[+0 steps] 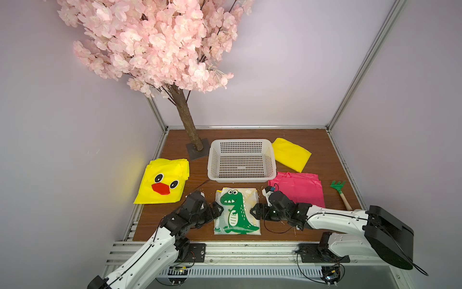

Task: Put the folded raincoat in the basket
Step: Pick up the raincoat from the center of the board.

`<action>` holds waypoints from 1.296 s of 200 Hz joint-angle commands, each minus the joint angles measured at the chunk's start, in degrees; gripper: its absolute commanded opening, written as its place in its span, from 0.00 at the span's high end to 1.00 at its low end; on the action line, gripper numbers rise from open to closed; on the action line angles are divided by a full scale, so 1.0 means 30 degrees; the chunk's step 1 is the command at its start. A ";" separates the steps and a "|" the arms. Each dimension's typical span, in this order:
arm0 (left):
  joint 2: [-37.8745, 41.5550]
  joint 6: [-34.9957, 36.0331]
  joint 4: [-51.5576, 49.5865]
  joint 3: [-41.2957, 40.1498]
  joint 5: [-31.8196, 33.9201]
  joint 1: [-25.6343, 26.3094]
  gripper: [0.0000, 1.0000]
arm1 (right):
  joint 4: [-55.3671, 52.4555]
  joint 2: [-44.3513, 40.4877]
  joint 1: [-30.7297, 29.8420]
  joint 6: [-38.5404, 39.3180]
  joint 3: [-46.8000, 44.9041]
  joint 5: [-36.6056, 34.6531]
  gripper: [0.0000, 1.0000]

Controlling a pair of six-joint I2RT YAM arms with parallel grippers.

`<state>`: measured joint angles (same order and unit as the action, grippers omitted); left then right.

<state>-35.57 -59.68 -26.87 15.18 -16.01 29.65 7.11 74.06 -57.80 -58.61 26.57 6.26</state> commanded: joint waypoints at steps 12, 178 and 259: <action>-0.0315 -0.0175 0.0798 -0.0363 0.0319 0.0228 0.00 | 0.0781 0.0703 -0.0128 0.0054 0.0533 -0.0055 0.20; -0.1334 -0.0381 0.3772 -0.1339 -0.0522 0.0343 0.51 | 0.1281 0.0861 -0.0105 0.0201 0.0464 0.0461 0.66; -0.0922 -0.0562 0.4373 -0.1200 -0.1013 0.0354 0.99 | 0.1191 0.0403 -0.0128 0.0286 0.0483 0.0701 1.00</action>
<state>-39.24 -61.23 -14.83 11.60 -18.00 30.09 10.44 77.12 -57.78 -58.52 27.40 6.74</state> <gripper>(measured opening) 0.053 0.045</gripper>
